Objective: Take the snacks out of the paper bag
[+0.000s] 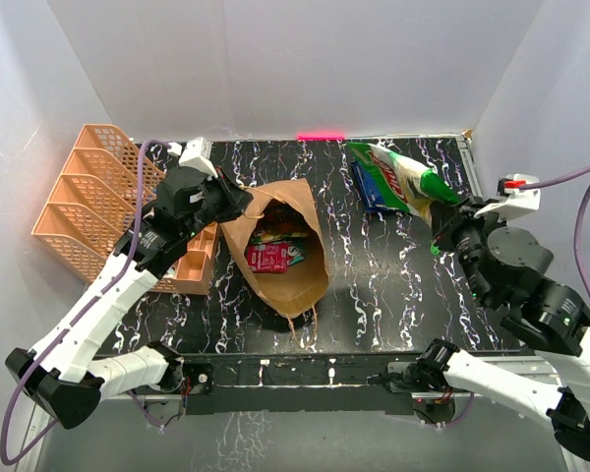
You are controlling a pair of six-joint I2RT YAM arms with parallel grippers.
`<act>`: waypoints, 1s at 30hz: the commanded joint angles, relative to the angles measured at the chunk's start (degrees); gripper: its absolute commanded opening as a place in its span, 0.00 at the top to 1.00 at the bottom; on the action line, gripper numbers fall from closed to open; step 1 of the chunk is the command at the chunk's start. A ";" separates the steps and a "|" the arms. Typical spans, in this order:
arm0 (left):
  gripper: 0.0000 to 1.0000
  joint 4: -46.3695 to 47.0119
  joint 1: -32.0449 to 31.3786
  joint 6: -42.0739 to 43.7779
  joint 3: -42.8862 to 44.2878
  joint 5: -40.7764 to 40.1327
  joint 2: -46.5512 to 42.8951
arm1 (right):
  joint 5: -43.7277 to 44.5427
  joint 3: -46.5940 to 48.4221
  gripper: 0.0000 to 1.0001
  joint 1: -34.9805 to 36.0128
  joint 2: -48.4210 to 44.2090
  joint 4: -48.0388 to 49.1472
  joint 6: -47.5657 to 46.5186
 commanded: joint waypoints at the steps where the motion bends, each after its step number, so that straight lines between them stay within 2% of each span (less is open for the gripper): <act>1: 1.00 -0.53 0.32 0.96 0.96 -1.86 -2.34 | 13.62 -2.58 0.92 0.16 -0.11 6.55 6.58; 6: 1.00 -0.34 0.38 1.00 0.89 -1.51 -2.19 | 14.33 -5.22 0.92 0.14 1.70 1.16 17.22; 9: 1.00 -0.10 0.38 0.87 0.79 -0.50 -1.86 | 8.73 -7.43 0.92 0.16 3.01 -0.42 23.54; 13: 1.00 -0.06 0.31 0.87 0.70 0.06 -1.78 | 1.50 -9.03 0.92 0.11 5.89 -9.83 35.99; 16: 1.00 0.29 0.31 0.81 0.25 0.36 -1.79 | -5.01 -12.92 0.92 0.09 7.27 -11.48 38.67; 18: 1.00 0.60 0.35 0.57 0.12 0.86 -1.54 | -5.25 -15.38 0.92 0.09 8.03 -13.75 41.07; 21: 1.00 1.58 0.37 0.41 -0.16 2.53 -1.05 | -3.78 -20.75 0.92 -1.07 7.09 -11.86 42.02; 24: 1.00 1.44 0.38 0.81 0.73 4.08 -0.26 | -8.80 -25.58 0.92 -5.31 5.72 -5.24 37.94; 26: 1.00 0.93 0.30 1.11 0.97 4.23 -0.23 | -16.14 -27.30 0.92 -10.52 6.11 -1.78 34.63; 30: 1.00 0.44 0.30 1.49 1.10 4.11 -0.56 | -32.28 -27.87 0.92 -26.47 9.66 1.82 25.95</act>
